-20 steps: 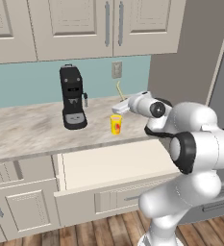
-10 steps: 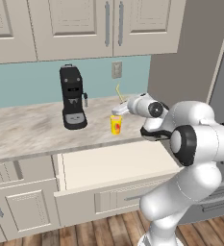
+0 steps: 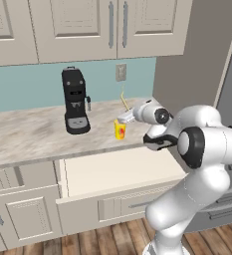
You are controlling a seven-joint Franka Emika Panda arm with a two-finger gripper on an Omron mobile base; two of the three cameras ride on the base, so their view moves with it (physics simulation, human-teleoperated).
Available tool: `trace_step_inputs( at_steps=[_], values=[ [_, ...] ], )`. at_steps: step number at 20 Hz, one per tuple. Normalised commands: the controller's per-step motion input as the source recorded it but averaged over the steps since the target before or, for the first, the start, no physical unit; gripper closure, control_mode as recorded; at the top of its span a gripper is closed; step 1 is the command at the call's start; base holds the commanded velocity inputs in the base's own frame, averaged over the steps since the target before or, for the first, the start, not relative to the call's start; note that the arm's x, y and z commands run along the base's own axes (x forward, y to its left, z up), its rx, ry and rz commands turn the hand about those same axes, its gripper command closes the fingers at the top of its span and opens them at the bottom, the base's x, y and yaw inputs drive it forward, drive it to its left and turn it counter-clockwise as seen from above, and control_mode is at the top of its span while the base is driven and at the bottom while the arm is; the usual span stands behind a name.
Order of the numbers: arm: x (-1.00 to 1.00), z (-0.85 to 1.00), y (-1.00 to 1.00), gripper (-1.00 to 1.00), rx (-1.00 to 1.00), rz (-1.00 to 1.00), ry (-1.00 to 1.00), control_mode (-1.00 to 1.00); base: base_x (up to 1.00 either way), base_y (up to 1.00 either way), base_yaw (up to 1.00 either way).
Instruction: Pick up the straw from the right drawer and put it inside the smoothie cup.
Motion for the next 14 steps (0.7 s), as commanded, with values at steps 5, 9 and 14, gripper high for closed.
trace_step_inputs(
  at_steps=[5,9,14],
  values=[
    [0.08,-0.21,0.06,1.00,-0.04,0.00,0.00,-1.00,0.00,0.00,0.00],
    [0.12,-0.14,0.11,1.00,-0.04,0.00,0.00,-1.00,0.00,0.00,0.00],
    [0.09,-0.10,0.18,1.00,-0.03,0.00,0.00,-1.00,0.00,0.00,0.00]
  ],
)
